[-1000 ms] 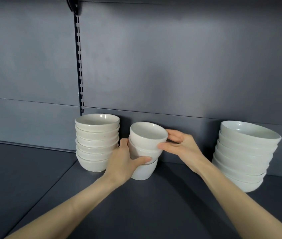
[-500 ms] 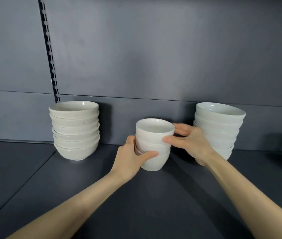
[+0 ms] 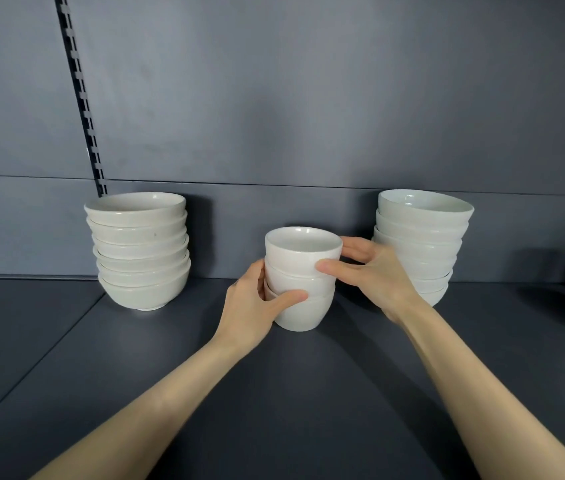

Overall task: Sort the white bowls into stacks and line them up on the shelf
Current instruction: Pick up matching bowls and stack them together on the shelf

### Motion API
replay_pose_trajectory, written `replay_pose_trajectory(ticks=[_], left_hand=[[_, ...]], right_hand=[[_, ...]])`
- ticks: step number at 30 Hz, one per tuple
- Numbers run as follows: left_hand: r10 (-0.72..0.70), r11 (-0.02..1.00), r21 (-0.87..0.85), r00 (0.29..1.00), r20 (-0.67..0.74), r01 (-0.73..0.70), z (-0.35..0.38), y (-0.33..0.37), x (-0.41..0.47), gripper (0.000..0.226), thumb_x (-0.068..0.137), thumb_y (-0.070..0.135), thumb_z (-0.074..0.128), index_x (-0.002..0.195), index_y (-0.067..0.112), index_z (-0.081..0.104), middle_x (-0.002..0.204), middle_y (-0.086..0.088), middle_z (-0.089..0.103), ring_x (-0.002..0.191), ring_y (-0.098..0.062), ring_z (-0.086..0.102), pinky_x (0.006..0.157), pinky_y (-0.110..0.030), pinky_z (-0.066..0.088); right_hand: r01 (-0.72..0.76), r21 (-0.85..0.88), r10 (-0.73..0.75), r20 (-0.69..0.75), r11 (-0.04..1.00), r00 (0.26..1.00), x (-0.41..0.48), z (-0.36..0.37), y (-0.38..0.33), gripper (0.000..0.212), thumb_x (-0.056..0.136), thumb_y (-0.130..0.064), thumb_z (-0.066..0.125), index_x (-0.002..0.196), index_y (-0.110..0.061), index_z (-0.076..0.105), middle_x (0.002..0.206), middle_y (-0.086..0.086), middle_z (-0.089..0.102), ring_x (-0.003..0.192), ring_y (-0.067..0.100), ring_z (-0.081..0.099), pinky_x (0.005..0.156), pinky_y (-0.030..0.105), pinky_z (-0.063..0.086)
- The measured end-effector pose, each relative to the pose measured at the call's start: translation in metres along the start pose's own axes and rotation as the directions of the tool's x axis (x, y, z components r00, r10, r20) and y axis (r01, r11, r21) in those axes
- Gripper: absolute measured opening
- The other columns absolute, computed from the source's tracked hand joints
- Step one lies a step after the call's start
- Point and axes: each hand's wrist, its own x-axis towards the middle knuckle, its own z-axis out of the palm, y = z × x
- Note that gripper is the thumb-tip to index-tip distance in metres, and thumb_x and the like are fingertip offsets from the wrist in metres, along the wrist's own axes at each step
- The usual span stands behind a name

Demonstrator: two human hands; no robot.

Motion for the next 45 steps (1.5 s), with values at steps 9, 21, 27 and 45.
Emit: replay_pose_trajectory(ticks=[9,21,27,45], left_hand=[[0.051,0.997,-0.054,0.999,-0.007,-0.051,0.0,-0.002,-0.001,0.051,0.072,0.024,0.082,0.102,0.052,0.051,0.093,0.035,0.065,0.093,0.001,0.064,0.077,-0.012,0.051],[0.049,0.996,-0.068,0.999,-0.008,-0.05,0.0,-0.007,0.0,0.057,0.071,0.025,0.083,0.117,0.039,0.052,0.104,0.025,0.066,0.099,0.005,0.063,0.077,-0.007,0.048],[0.049,0.997,-0.065,0.999,0.002,-0.049,0.0,-0.005,0.0,0.055,0.073,0.025,0.082,0.115,0.043,0.051,0.103,0.025,0.066,0.098,0.007,0.062,0.076,-0.005,0.046],[-0.015,0.964,0.265,1.0,-0.001,0.014,-0.017,0.007,-0.014,0.041,0.082,0.027,0.073,0.121,0.019,0.06,0.115,0.008,0.065,0.102,-0.009,0.059,0.088,-0.018,0.049]], right_hand=[[0.035,0.037,-0.035,0.004,0.999,0.999,-0.007,0.001,0.003,0.044,0.078,-0.002,0.075,0.119,-0.011,0.064,0.106,-0.014,0.07,0.088,-0.005,0.068,0.069,0.008,0.05],[0.054,0.034,-0.054,-0.021,0.998,0.998,-0.005,0.003,0.008,0.047,0.077,-0.002,0.075,0.122,-0.009,0.063,0.109,-0.012,0.069,0.091,-0.003,0.068,0.071,0.009,0.051],[0.052,0.025,-0.051,-0.034,0.998,0.998,-0.005,0.003,0.009,0.045,0.078,-0.001,0.075,0.121,-0.009,0.063,0.106,-0.013,0.069,0.088,-0.005,0.068,0.069,0.008,0.05],[-0.061,-0.285,0.06,-0.01,0.956,0.998,-0.017,-0.001,-0.015,0.046,0.081,-0.027,0.076,0.121,-0.017,0.057,0.12,-0.003,0.062,0.11,0.009,0.059,0.09,0.028,0.052]])
